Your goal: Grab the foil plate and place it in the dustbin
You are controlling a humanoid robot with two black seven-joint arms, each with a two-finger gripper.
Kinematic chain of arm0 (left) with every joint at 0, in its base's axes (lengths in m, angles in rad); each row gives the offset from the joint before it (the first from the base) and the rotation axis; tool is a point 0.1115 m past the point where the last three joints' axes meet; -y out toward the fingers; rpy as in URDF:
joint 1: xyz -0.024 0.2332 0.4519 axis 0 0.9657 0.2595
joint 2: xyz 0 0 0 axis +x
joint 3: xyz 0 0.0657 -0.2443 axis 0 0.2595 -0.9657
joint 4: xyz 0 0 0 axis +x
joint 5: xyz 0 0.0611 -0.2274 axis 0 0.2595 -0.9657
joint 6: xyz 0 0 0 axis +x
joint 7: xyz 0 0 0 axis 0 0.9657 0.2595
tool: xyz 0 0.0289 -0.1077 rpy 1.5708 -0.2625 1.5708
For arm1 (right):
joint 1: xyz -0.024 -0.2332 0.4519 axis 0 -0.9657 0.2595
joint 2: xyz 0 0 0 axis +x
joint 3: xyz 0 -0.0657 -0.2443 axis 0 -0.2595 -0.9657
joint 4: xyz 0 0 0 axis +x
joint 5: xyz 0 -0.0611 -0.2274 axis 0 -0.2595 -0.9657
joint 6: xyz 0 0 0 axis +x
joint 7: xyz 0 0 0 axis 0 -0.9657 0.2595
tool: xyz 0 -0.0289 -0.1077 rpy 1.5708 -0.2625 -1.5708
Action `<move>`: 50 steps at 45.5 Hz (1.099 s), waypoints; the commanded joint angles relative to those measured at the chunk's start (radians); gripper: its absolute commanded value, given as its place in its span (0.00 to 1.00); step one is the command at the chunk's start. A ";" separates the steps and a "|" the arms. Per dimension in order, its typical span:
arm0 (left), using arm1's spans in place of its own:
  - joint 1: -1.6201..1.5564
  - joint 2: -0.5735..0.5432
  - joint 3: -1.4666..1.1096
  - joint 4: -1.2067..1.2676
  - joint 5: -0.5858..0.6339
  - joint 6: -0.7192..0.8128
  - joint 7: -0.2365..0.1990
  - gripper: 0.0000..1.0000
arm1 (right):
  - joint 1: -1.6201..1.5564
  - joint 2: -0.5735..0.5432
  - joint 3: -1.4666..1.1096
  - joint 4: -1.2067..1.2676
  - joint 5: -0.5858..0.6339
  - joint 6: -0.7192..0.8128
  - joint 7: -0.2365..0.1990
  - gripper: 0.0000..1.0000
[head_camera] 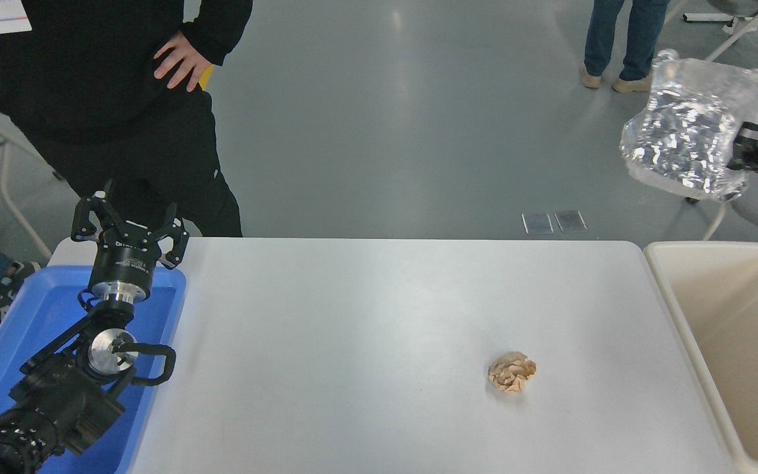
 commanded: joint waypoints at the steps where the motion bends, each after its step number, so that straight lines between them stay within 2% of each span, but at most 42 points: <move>1: 0.000 0.000 0.000 0.000 0.000 -0.001 0.000 0.99 | -0.293 -0.070 0.058 -0.190 0.150 -0.005 0.000 0.00; 6: 0.000 0.002 0.000 0.000 0.000 0.001 0.000 0.99 | -0.426 -0.069 0.126 -0.241 0.222 -0.007 0.000 0.00; 13: 0.000 0.000 0.000 0.000 0.000 -0.001 0.000 0.99 | -0.616 -0.053 0.262 -0.336 0.251 -0.015 0.000 0.00; 21: 0.000 0.002 0.000 0.000 0.000 -0.001 0.000 0.99 | -0.813 0.006 0.449 -0.454 0.257 -0.018 0.000 0.00; 34: 0.000 0.002 0.000 0.000 0.000 -0.001 0.000 0.99 | -0.998 0.105 0.598 -0.569 0.257 -0.031 0.000 0.00; 44: 0.000 0.000 -0.002 0.000 0.000 -0.001 0.000 0.99 | -1.029 0.117 0.650 -0.575 0.259 -0.081 0.000 0.00; 45: 0.000 0.002 -0.002 0.000 0.000 -0.001 0.000 0.99 | -1.029 0.117 0.657 -0.575 0.259 -0.085 0.000 0.02; 46: 0.000 0.002 0.000 0.000 0.000 -0.001 0.000 0.99 | -1.031 0.115 0.661 -0.575 0.259 -0.087 0.000 0.10; 48: 0.000 0.002 -0.002 0.000 0.000 -0.001 0.000 0.99 | -1.031 0.117 0.664 -0.583 0.259 -0.090 -0.001 0.34; 50: 0.000 0.000 0.000 0.000 0.000 -0.001 0.000 0.99 | -1.032 0.117 0.667 -0.592 0.259 -0.094 -0.001 0.49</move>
